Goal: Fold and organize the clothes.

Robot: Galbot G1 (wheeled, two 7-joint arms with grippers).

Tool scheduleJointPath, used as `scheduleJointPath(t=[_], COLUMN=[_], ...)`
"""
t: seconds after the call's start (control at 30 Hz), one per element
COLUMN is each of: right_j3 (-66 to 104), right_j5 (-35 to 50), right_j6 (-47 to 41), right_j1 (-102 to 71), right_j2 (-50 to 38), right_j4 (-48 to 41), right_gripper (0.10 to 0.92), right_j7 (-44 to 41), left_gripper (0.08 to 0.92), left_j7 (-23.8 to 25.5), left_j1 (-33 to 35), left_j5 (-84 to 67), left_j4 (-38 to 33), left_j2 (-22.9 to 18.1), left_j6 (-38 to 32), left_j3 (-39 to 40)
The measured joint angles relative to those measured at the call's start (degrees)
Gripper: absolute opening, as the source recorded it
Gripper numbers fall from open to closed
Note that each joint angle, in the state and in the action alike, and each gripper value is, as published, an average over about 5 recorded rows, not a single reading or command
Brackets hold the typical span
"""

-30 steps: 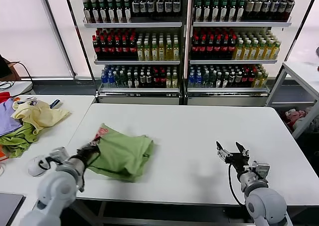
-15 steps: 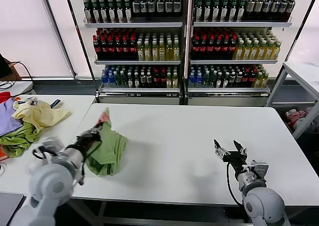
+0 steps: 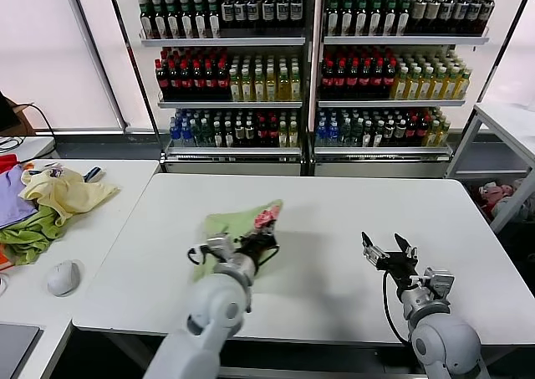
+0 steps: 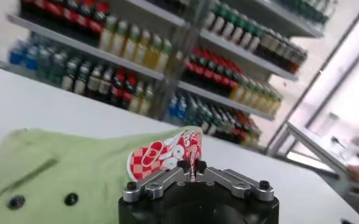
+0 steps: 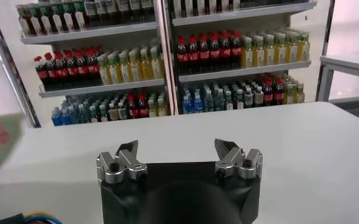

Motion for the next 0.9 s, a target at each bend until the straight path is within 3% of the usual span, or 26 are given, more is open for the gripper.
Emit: scheduleJointPath(t=[0.23, 0.47, 0.73, 0.9], right_j3=[-0.6, -3.1, -11.0, -16.1], right_j5=[0.2, 0.4, -1.1, -2.5], right_j6=[0.0, 0.1, 0.1, -0.2], right_j1=[1.0, 2.8, 7.8, 11.7], right_j2=[-0.4, 0.3, 4.0, 7.4], right_j4=[-0.4, -1.6, -7.0, -12.7], right_gripper=[0.823, 0.823, 0.823, 0.823], right_j7=[-0.1, 0.8, 3.6, 5.8], left_gripper=[0.308, 0.507, 0.741, 0.817], left_j7=[2.3, 4.8, 4.9, 4.4], left_j1=[-1.7, -0.8, 3.2, 6.8], left_j5=[8.2, 11.1, 12.5, 14.7], left_j4=[6.0, 5.5, 0.1, -2.8], left_j2=[-4.7, -6.1, -2.6, 1.7], left_j6=[-2.6, -6.8, -11.0, -13.3], left_j3=[5.7, 7.3, 2.7, -1.8])
